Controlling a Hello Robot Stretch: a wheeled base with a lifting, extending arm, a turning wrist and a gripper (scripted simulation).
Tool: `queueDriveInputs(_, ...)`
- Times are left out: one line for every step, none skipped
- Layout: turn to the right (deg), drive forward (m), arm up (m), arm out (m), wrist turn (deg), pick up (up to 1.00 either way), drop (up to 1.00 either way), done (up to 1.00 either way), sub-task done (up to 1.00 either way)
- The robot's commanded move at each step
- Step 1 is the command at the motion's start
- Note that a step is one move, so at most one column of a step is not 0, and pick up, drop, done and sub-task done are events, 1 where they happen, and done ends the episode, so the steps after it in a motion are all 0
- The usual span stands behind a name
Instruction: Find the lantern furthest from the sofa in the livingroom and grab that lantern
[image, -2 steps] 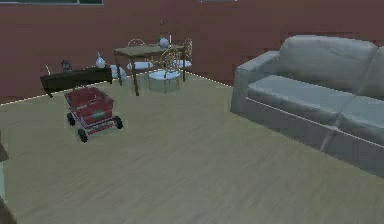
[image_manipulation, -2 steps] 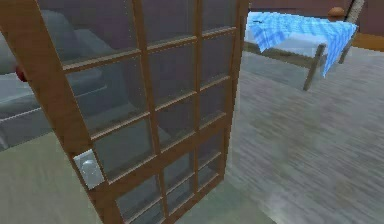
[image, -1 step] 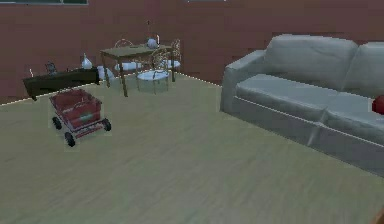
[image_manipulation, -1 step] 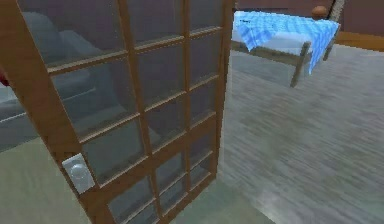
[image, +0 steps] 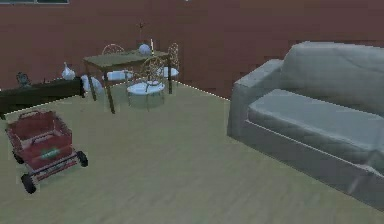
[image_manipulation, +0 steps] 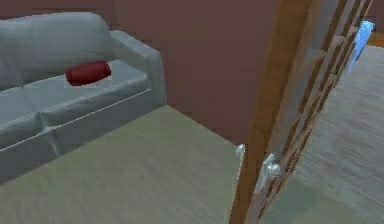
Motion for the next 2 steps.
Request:
queueDriveInputs(0.0, 0.40, 0.00, 0.00, 0.0, 0.00, 0.00, 0.00, 0.00)
queueDriveInputs(45.0, 0.00, 0.00, 0.00, 0.0, 0.00, 0.00, 0.00, 0.00)
